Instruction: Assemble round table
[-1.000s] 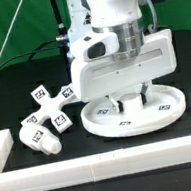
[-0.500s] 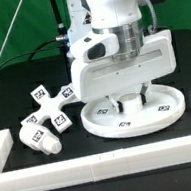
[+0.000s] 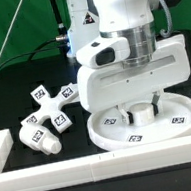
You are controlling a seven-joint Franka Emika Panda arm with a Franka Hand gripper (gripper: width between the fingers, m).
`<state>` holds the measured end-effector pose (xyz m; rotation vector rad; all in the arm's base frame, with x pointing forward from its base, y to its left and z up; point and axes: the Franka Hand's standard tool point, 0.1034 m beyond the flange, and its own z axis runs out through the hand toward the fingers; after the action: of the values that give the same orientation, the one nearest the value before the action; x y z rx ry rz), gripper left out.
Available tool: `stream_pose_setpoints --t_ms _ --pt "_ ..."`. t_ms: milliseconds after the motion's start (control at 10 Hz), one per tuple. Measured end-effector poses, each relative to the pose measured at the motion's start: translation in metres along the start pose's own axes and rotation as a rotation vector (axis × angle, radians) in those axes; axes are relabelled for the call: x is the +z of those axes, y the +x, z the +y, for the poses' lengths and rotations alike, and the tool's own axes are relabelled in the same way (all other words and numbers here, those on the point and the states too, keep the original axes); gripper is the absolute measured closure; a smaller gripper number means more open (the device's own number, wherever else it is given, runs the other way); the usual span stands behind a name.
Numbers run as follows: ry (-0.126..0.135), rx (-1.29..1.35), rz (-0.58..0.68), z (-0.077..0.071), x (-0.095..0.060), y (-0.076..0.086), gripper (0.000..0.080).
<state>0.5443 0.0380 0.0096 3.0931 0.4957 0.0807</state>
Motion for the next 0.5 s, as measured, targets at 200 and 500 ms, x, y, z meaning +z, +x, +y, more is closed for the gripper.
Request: stream_pose_setpoints --t_ms 200,500 --pt "0.0 0.0 0.0 0.0 0.0 0.001 0.0393" --pt "-0.006 0.001 0.021 0.005 0.001 0.019 0.0393"
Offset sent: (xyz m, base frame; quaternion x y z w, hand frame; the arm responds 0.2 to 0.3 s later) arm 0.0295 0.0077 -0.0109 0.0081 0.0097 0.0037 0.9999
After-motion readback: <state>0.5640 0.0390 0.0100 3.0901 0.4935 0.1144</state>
